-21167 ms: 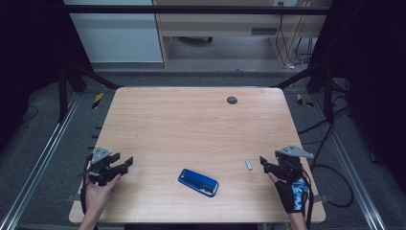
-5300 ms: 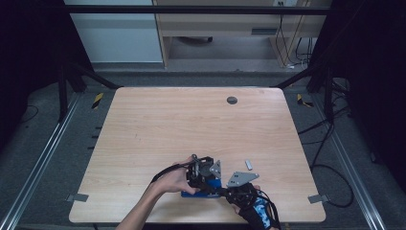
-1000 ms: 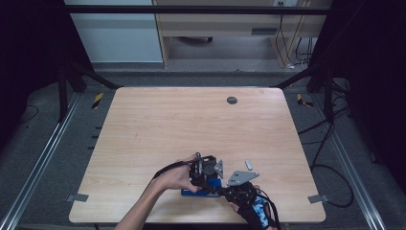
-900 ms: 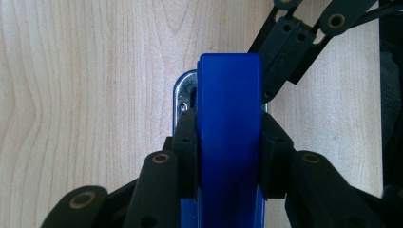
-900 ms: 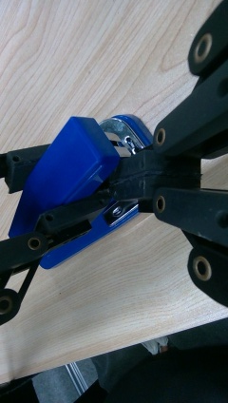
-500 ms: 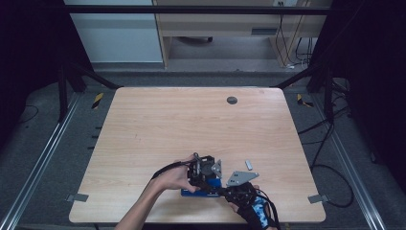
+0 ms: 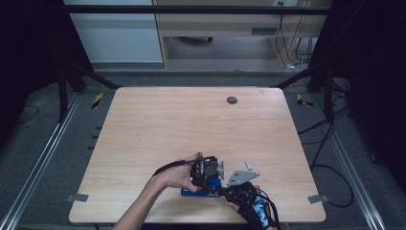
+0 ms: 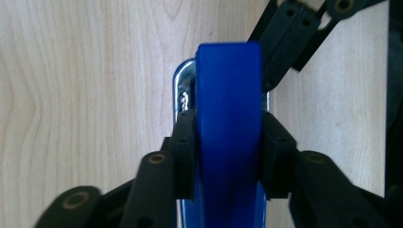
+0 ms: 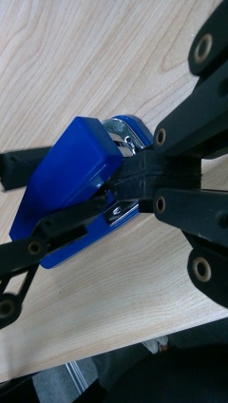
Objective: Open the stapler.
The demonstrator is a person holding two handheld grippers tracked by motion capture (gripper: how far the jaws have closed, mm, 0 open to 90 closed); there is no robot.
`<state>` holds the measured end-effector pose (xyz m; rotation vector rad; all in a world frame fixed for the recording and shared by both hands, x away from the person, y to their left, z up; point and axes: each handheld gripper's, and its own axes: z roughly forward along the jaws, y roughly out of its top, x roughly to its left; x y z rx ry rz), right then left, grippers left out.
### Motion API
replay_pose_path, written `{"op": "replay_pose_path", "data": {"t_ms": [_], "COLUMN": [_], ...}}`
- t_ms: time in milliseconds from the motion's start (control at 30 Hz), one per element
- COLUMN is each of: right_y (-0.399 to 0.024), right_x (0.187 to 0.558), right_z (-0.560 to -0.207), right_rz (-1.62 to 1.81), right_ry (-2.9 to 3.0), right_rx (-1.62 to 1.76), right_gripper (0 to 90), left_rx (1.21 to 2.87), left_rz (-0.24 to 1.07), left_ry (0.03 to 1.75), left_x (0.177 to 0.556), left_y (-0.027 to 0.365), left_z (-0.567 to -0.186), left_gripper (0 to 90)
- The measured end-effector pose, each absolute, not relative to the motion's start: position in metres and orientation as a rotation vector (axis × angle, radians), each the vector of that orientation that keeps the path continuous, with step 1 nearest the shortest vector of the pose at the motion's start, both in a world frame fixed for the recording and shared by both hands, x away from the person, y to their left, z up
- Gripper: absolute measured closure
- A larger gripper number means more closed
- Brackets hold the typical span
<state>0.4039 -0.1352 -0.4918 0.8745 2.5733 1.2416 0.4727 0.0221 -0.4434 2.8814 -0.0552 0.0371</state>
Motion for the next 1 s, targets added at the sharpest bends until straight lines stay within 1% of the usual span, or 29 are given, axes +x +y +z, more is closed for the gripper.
{"op": "replay_pose_path", "data": {"t_ms": [33, 133, 333, 500, 600, 767, 1000], "right_y": [-0.1351, -0.1349, -0.1345, -0.1344, -0.1344, -0.1340, -0.1331], "right_x": [0.4042, 0.4044, 0.4050, 0.4050, 0.4048, 0.4056, 0.4042], "right_z": [-0.4919, -0.4919, -0.4923, -0.4924, -0.4928, -0.4934, -0.4931], "right_rz": [1.243, 1.246, 1.251, 1.251, 1.254, 1.268, 1.256], "right_ry": [2.572, 2.577, 2.576, 2.577, 2.575, 2.577, 2.573], "right_rx": [0.878, 0.880, 0.867, 0.865, 0.861, 0.873, 0.866], "right_gripper": [90.0, 90.0, 90.0, 90.0, 90.0, 90.0, 90.0], "left_rx": [2.877, 2.880, 2.880, 2.887, 2.875, 2.849, 2.820], "left_rz": [0.038, 0.035, 0.017, 0.010, 0.029, 0.034, 0.044], "left_ry": [-0.050, -0.047, -0.043, -0.047, -0.070, -0.046, -0.059], "left_x": [0.4737, 0.4724, 0.4718, 0.4717, 0.4723, 0.4704, 0.4708], "left_y": [0.0233, 0.0216, 0.0190, 0.0181, 0.0203, 0.0240, 0.0275], "left_z": [-0.4428, -0.4442, -0.4454, -0.4451, -0.4446, -0.4448, -0.4451], "left_gripper": [58.6, 59.6, 65.0, 65.5, 65.7, 65.9, 65.9]}}
